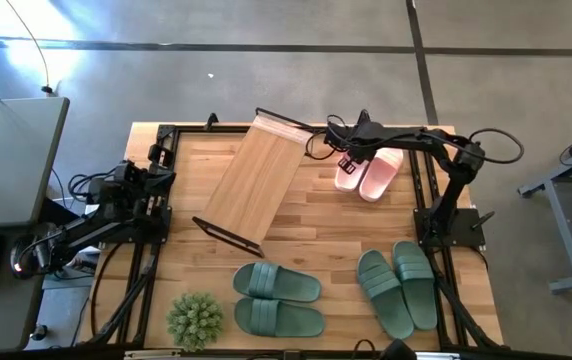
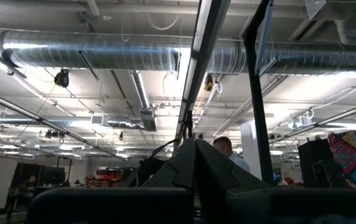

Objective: Pick and place slides into the shelf
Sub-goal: Put the pink slide under the shelf

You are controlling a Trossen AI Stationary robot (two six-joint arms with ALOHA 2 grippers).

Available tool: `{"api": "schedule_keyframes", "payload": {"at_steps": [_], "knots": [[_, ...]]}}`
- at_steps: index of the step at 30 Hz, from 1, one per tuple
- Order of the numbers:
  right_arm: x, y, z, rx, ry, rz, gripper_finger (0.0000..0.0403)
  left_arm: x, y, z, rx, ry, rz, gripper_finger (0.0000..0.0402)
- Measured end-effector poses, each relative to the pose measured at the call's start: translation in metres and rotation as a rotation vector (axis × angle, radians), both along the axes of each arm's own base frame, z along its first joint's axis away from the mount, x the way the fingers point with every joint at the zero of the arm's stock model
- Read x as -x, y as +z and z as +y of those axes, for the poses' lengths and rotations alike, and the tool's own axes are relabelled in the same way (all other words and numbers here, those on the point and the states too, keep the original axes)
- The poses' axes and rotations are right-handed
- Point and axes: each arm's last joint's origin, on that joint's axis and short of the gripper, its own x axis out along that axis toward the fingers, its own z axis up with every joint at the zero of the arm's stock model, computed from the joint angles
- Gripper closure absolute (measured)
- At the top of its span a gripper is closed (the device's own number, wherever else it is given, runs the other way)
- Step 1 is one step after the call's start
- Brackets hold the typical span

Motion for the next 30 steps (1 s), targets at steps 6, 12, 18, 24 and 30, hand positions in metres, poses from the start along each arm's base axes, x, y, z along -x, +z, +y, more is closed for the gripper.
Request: {"api": "schedule_keyframes", "payload": {"at_steps": [6,12,18,24,30], "knots": [[-0.006,0.000,0.011,-0.035,0.059,0.000,0.0279,0.000,0.000,0.000,0.000,0.000,0.000,0.0401],[-0.006,0.000,0.004,0.013,0.046,-0.012,0.0279,0.000,0.000,0.000,0.000,0.000,0.000,0.0401],[-0.001,-0.002,-0.004,-0.033,0.033,-0.021,0.0279,0.000,0.000,0.000,-0.001,0.001,0.000,0.0401],[-0.002,-0.012,-0.006,-0.029,0.030,0.028,0.0279,0.000,0.000,0.000,-0.002,0.001,0.000,0.0401],[-0.002,-0.017,0.000,-0.024,0.027,0.092,0.0279,0.000,0.000,0.000,0.000,0.000,0.000,0.0401]]}}
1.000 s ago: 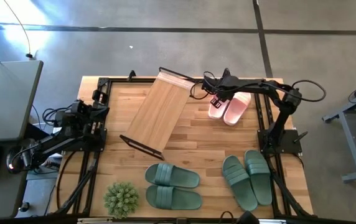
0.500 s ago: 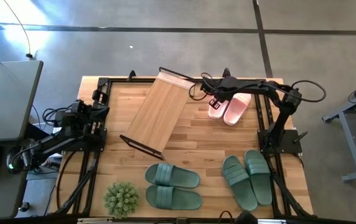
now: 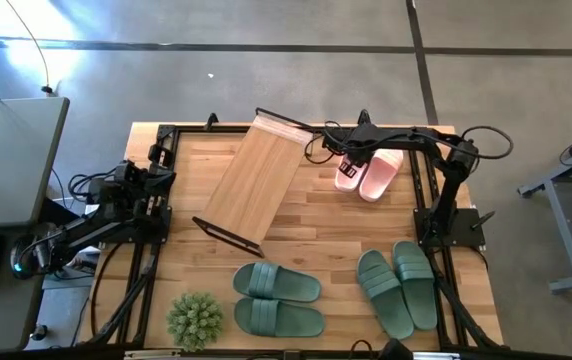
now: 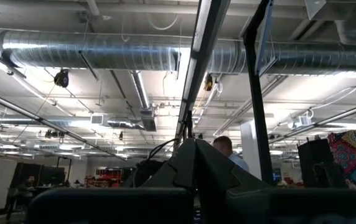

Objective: Pick and place slides into the shelf
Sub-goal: Put the pink slide under the shelf

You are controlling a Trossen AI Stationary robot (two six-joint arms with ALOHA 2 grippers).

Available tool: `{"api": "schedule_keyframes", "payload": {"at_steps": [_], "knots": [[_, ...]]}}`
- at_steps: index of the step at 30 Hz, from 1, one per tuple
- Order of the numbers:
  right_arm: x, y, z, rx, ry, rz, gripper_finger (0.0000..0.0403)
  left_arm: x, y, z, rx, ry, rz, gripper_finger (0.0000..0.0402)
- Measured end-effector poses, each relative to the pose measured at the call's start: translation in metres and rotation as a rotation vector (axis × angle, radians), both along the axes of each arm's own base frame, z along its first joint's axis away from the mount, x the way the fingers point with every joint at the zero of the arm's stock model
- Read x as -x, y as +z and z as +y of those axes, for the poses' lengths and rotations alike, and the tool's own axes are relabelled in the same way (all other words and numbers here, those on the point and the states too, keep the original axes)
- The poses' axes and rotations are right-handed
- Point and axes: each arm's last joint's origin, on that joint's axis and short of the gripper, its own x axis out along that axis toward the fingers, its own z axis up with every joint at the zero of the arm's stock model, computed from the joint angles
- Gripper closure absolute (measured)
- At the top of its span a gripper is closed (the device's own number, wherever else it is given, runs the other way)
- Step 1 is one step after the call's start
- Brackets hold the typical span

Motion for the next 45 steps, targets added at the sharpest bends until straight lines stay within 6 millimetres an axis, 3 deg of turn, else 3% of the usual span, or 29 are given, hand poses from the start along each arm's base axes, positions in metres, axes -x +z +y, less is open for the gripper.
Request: {"api": "schedule_keyframes", "payload": {"at_steps": [4,15,18,23,29,34,40,45], "knots": [[-0.002,0.000,-0.002,0.062,0.006,0.017,0.0279,0.000,0.000,0.000,0.002,0.000,0.003,0.0401],[0.006,-0.014,-0.020,0.013,-0.042,0.033,0.0282,0.000,0.000,0.000,0.002,0.000,0.002,0.0401],[0.006,-0.016,-0.021,0.019,-0.063,0.024,0.0306,0.000,0.000,0.000,0.002,-0.001,0.002,0.0401],[0.006,-0.016,-0.022,0.030,-0.067,0.016,0.0385,0.000,0.000,0.000,0.003,0.000,0.003,0.0401],[0.006,-0.011,-0.019,0.041,-0.077,0.009,0.0399,0.000,0.000,0.000,0.003,0.000,0.002,0.0401],[0.008,0.016,-0.003,0.073,-0.050,-0.026,0.0401,0.000,0.000,0.000,0.004,0.001,0.002,0.0401],[0.026,0.071,0.028,0.148,-0.045,-0.128,0.0402,0.000,0.000,0.000,0.008,0.009,-0.002,0.0401],[0.051,0.125,0.064,0.197,0.038,-0.312,0.0402,0.000,0.000,0.001,0.009,0.010,0.000,0.0401]]}}
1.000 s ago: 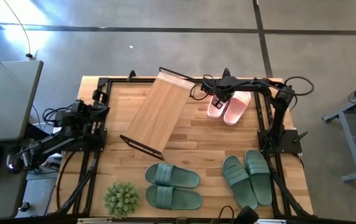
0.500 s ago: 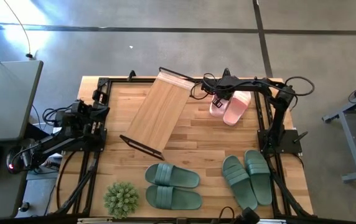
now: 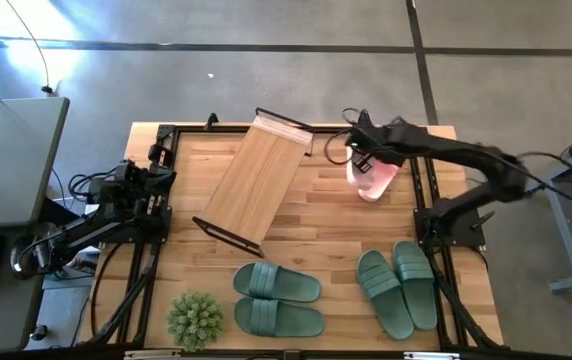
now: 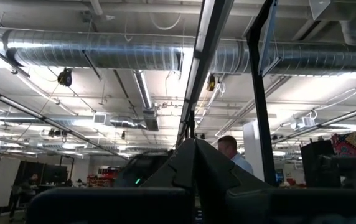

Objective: Pick and place slides into the shelf
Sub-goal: Put the pink slide under the shelf

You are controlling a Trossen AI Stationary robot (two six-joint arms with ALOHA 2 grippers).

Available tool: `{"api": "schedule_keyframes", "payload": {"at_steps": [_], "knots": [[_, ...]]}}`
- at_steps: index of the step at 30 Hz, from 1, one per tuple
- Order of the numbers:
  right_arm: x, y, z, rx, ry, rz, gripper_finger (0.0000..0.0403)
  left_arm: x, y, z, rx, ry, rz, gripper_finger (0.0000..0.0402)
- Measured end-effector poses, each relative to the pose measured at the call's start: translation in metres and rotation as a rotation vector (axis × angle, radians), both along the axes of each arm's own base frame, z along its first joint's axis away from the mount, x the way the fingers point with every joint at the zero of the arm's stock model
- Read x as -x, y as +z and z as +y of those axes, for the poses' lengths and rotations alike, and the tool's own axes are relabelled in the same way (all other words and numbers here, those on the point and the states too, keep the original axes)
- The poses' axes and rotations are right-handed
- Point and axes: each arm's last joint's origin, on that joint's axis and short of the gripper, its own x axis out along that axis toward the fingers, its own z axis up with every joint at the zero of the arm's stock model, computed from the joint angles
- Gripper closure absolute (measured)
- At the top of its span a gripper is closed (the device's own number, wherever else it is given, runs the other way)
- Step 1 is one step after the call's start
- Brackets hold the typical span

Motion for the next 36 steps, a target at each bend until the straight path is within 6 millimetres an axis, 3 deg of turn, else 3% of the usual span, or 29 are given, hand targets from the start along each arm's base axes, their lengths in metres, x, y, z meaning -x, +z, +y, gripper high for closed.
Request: {"api": "schedule_keyframes", "payload": {"at_steps": [4,8,11,14,19,25,32,36], "knots": [[0.028,0.040,0.027,0.016,0.156,-0.194,0.0402,0.000,0.000,0.000,0.000,0.000,0.000,0.0401],[0.049,0.069,0.051,-0.010,0.425,-0.394,0.0402,0.000,0.000,0.000,0.000,0.000,0.000,0.0401],[0.056,0.082,0.066,-0.016,0.597,-0.491,0.0403,0.000,0.000,0.000,0.000,0.000,0.000,0.0401],[0.052,0.080,0.078,-0.077,0.721,-0.482,0.0403,0.000,0.000,0.000,0.001,0.000,0.001,0.0401],[0.018,0.055,0.096,-0.184,0.784,-0.361,0.0403,-0.001,-0.001,0.000,0.008,0.000,0.010,0.0401],[-0.032,-0.017,0.117,-0.093,0.861,-0.049,0.0403,-0.001,-0.001,0.001,0.009,0.000,0.012,0.0401],[-0.077,-0.070,0.128,0.112,1.004,-0.066,0.0403,-0.001,-0.001,0.001,0.007,-0.001,0.013,0.0401],[-0.093,-0.098,0.128,0.146,1.099,0.045,0.0403,-0.001,-0.001,0.000,0.005,-0.002,0.013,0.0401]]}}
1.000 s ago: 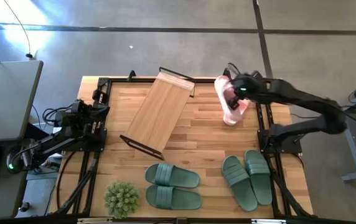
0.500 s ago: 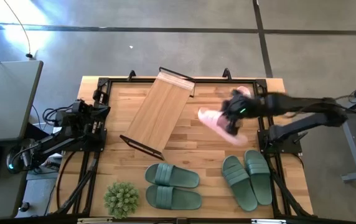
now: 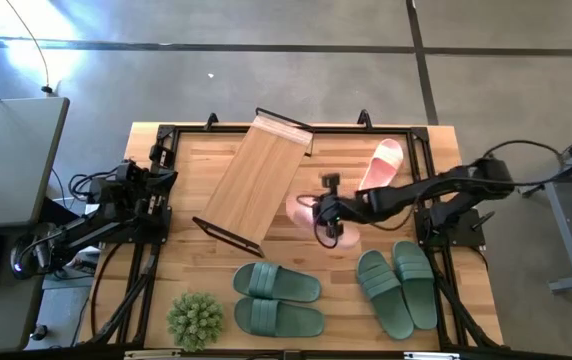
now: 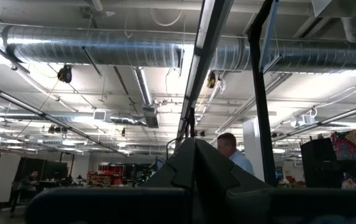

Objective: Pick and place slides into the shelf
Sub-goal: Put the pink slide under the shelf

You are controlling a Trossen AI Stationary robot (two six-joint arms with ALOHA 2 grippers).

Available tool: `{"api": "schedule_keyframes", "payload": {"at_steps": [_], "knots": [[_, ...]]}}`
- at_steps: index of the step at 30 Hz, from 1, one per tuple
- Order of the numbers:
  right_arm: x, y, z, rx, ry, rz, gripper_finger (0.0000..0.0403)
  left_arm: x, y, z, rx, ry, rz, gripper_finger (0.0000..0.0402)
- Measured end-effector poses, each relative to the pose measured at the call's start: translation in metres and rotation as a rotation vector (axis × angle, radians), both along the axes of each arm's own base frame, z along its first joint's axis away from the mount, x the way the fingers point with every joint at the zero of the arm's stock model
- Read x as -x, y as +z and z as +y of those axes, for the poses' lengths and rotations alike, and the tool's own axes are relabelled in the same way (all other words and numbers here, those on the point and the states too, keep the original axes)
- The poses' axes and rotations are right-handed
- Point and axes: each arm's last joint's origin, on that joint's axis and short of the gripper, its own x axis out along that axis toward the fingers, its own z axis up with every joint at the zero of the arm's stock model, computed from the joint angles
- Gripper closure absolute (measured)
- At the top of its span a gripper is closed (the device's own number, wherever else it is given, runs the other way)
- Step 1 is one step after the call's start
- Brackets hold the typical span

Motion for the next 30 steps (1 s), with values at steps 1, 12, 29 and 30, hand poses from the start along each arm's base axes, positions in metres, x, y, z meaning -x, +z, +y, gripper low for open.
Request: {"api": "schedule_keyframes", "payload": {"at_steps": [1,12,29,30], "knots": [[-0.004,-0.006,-0.001,0.015,0.019,0.017,0.0403,0.000,0.000,0.000,0.000,0.000,0.000,0.0401],[-0.041,-0.032,0.001,0.094,0.185,-0.114,0.0403,0.000,0.000,0.000,-0.001,0.002,0.000,0.0401],[-0.064,-0.060,-0.021,-0.033,0.266,-0.198,0.0403,-0.001,-0.001,0.001,0.008,0.004,0.010,0.0401],[-0.066,-0.061,-0.022,-0.038,0.270,-0.201,0.0403,-0.001,-0.001,0.001,0.010,0.003,0.012,0.0401]]}}
